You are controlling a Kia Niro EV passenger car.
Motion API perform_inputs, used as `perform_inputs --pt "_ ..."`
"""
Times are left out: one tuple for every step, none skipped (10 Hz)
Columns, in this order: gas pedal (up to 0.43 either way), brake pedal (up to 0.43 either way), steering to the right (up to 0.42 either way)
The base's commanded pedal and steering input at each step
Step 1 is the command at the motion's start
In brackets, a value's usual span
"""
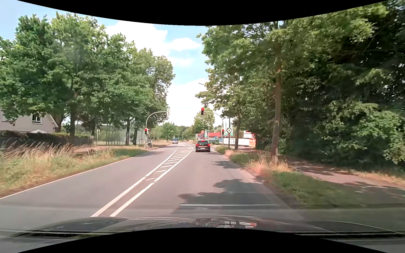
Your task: Follow the waypoints while adhering to traffic rules and regulations
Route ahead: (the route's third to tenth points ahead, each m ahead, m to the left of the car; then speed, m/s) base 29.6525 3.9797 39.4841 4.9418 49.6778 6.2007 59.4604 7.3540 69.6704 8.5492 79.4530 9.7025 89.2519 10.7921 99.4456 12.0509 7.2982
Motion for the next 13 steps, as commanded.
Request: perform_inputs --pt "0.000 0.000 -0.004" --pt "0.000 0.000 -0.004" --pt "0.000 0.000 -0.004" --pt "0.000 0.000 -0.004" --pt "0.000 0.000 -0.004" --pt "0.000 0.000 -0.004" --pt "0.000 0.000 -0.004" --pt "0.000 0.000 -0.004" --pt "0.000 0.000 -0.005" --pt "0.000 0.000 -0.004" --pt "0.000 0.000 -0.005" --pt "0.000 0.000 -0.005" --pt "0.000 0.000 -0.005"
